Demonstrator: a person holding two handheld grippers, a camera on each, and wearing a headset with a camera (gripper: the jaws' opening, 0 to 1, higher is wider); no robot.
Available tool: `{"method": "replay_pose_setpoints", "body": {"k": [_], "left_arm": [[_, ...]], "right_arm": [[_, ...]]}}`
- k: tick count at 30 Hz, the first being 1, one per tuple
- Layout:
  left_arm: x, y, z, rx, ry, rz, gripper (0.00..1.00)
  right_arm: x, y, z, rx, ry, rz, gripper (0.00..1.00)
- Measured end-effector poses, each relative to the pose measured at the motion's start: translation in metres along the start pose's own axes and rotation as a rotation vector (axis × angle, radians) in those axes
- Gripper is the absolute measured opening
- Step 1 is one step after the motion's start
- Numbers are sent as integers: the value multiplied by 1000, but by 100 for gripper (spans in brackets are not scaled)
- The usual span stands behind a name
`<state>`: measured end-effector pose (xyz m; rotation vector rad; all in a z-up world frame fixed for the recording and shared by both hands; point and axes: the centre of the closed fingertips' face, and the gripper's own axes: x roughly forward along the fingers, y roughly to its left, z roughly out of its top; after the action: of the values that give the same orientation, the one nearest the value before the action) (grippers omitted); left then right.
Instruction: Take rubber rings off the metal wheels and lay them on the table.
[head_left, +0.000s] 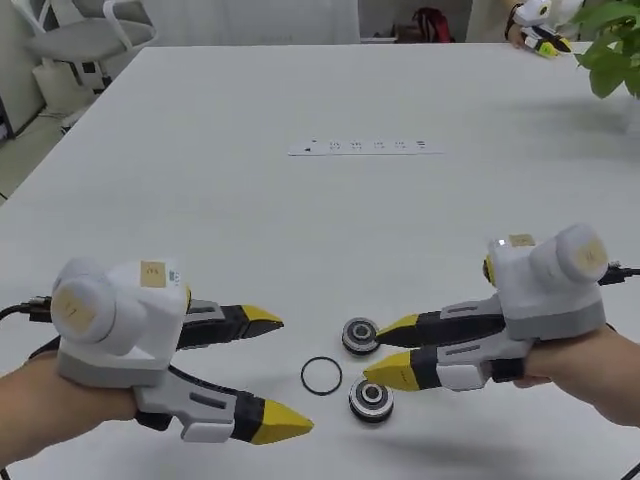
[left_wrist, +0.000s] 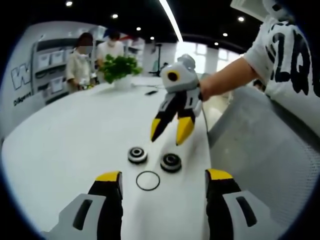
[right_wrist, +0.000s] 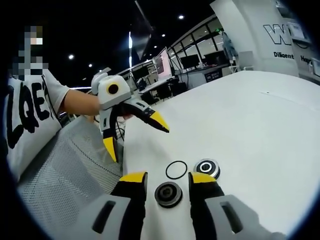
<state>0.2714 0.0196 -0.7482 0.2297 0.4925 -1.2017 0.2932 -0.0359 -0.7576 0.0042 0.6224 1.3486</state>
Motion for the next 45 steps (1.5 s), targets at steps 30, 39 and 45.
{"method": "replay_pose_setpoints", "body": {"k": [30,39,45], "left_arm": [[44,-7,0,12,39,-75,51],[55,-11,-7,18,62,-84,41],[63,-15,-6,16,61,-94,36]], "right_arm": [[2,-5,-51,-73,88,-24,24],[6,-4,-56,-102,91,-19,19],[7,-3,-57,-119,93,-12,15]]}}
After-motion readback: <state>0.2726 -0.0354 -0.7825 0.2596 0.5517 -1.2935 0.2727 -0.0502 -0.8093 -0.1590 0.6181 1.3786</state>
